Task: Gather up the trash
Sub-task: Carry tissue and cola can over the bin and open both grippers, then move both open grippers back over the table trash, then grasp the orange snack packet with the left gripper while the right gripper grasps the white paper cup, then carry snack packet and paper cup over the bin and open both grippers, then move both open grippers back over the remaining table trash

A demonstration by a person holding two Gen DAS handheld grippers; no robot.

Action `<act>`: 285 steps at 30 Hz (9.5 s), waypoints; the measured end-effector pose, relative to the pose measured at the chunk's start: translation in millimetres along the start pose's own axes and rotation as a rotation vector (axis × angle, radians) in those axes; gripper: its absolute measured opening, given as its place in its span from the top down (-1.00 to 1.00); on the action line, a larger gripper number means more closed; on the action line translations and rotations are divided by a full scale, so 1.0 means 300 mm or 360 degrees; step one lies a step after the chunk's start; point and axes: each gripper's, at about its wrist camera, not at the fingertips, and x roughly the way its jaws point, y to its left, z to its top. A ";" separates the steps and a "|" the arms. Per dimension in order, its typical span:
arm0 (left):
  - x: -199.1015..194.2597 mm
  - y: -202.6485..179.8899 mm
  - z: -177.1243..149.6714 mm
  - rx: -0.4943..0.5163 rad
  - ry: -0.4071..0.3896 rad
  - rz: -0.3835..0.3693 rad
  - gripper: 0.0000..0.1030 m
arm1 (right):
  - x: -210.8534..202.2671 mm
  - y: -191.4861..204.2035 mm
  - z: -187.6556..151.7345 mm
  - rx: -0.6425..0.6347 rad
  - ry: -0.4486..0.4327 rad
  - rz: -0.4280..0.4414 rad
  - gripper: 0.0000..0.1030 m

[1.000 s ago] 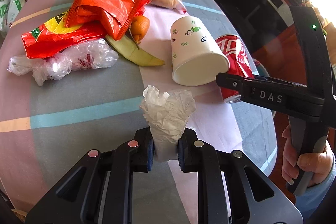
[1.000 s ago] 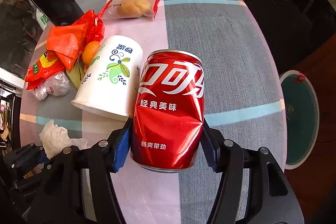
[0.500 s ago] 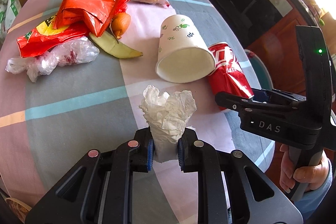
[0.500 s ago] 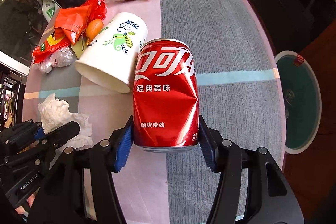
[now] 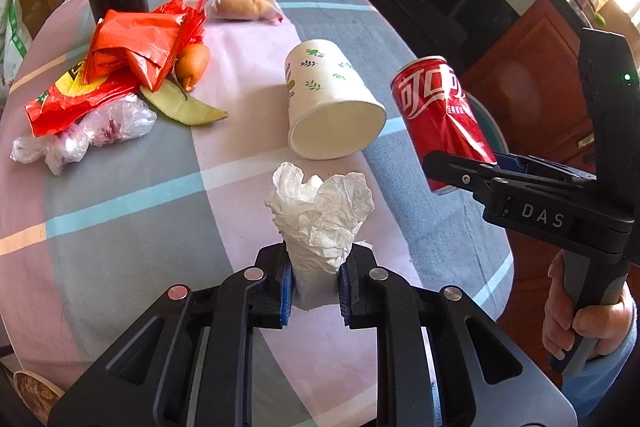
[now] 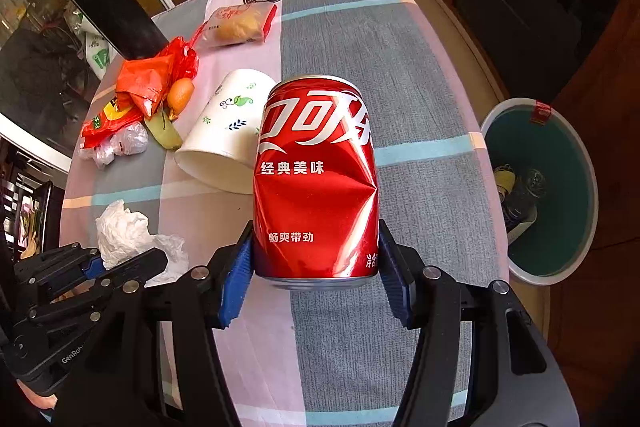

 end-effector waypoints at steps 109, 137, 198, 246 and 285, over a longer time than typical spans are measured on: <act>-0.012 -0.230 0.126 0.0274 -0.0055 0.0061 -0.90 | -0.079 -0.327 0.043 0.0396 0.0036 -0.0109 -0.71; -0.104 0.355 0.192 -0.0138 -0.0134 0.0182 -0.92 | 0.205 0.188 0.262 0.0073 0.0231 -0.0009 -0.71; -0.052 -0.146 0.194 0.0278 -0.0154 0.0181 0.32 | -0.063 -0.211 0.083 0.0232 -0.0133 0.0010 -0.13; 0.465 -0.854 0.323 0.0749 0.0178 0.0020 -0.51 | -0.083 -0.976 0.025 0.0744 -0.0159 -0.0154 -0.13; 0.141 -0.477 0.187 0.0497 0.0024 0.0050 -0.90 | -0.095 -0.559 0.020 0.0547 -0.0011 -0.0161 -0.75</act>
